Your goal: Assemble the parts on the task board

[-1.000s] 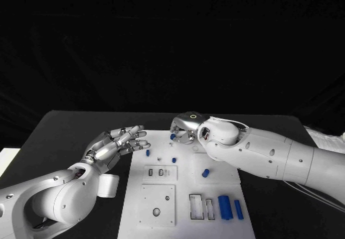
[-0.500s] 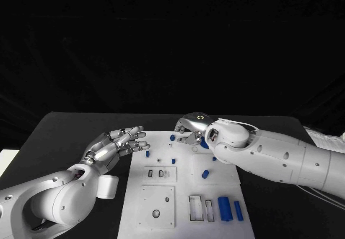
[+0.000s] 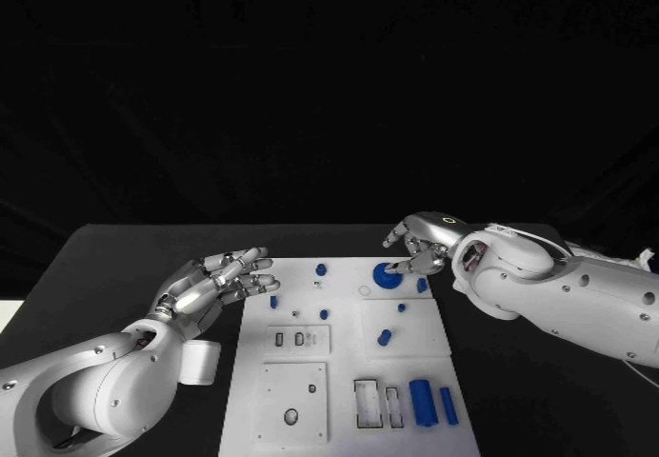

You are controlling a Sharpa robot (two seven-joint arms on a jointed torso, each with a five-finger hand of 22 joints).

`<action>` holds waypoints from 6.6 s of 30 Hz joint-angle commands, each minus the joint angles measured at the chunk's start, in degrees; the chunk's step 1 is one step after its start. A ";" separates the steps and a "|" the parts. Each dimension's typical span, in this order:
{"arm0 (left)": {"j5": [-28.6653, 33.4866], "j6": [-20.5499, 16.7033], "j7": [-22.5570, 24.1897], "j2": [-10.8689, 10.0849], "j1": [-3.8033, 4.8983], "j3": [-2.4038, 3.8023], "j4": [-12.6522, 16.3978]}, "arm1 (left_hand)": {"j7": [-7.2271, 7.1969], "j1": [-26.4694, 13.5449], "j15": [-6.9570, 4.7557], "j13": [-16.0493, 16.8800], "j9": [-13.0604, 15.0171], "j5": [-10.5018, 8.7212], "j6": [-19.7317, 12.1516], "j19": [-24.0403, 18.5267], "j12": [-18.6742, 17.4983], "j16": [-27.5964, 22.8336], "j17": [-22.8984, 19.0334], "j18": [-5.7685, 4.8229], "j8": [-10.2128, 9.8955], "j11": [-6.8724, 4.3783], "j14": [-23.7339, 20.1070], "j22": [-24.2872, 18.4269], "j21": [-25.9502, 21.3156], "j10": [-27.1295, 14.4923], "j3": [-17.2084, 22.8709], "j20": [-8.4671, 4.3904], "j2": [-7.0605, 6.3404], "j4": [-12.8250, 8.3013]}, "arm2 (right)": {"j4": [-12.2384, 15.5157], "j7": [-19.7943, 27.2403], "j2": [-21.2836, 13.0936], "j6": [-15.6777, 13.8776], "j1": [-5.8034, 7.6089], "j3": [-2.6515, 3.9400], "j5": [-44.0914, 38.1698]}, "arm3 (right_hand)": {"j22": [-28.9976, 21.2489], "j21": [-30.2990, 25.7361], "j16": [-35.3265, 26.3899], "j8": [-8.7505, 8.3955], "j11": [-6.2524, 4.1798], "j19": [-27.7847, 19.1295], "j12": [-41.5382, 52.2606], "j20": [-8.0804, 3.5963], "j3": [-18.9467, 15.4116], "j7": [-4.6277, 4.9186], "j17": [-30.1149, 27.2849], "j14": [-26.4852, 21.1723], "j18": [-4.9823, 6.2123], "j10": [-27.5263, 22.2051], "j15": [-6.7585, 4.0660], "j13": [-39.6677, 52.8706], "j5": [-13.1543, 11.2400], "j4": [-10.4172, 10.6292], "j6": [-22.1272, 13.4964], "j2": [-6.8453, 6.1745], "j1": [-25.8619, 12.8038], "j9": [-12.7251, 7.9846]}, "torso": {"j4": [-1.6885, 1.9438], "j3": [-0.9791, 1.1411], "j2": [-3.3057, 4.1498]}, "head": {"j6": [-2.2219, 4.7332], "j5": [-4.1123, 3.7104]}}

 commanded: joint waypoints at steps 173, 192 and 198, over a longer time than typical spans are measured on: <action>0.40 1.85 -0.51 0.92 0.06 0.02 -1.58 | 0.16 0.48 -0.07 -0.02 -0.03 -0.53 0.17 0.10 -0.25 -0.46 0.20 0.26 -0.50 0.20 -0.02 -0.17 -0.36 -0.09 0.32 0.20 0.01 -0.43 | 0.47 12.46 7.73 -16.62 -3.78 -1.08 5.48 | 17.28 8.69 3.69 -0.71 1.79 6.63 25.46 1.77 -8.61 0.98 11.85 5.30 -3.56 7.96 1.85 27.22 2.89 2.93 0.48 9.70 -6.14 -0.13 | -1.04 0.51 -0.24 | -0.62 1.57; 0.63 2.57 -0.43 1.90 0.01 -0.02 -3.62 | 0.10 0.46 -0.08 -0.01 -0.02 -0.54 0.23 0.13 -0.22 -0.55 0.26 0.26 -0.50 0.17 0.02 -0.21 -0.40 -0.03 0.44 0.19 0.01 -0.48 | -2.38 22.42 -6.57 -3.96 -4.18 -0.95 28.34 | 16.24 8.14 3.38 -0.78 1.76 5.98 24.52 1.69 -7.72 1.05 11.20 5.16 -3.33 7.49 1.77 26.66 1.17 -6.36 0.68 7.30 5.57 -0.18 | -2.90 1.77 -0.75 | 0.03 1.52; 0.64 2.63 -0.42 2.16 -0.02 -0.04 -4.09 | 0.10 0.46 -0.08 -0.01 -0.02 -0.54 0.23 0.13 -0.22 -0.55 0.26 0.26 -0.50 0.17 0.02 -0.21 -0.40 -0.03 0.44 0.19 0.01 -0.48 | -4.00 21.51 -6.58 -2.50 -5.33 -0.96 26.28 | 16.41 8.22 3.57 -0.86 1.84 6.08 24.60 1.72 -8.04 1.15 11.69 5.27 -3.37 7.53 1.83 26.71 0.88 -6.64 0.27 7.01 5.43 -0.25 | -2.84 1.74 -0.76 | -0.15 1.45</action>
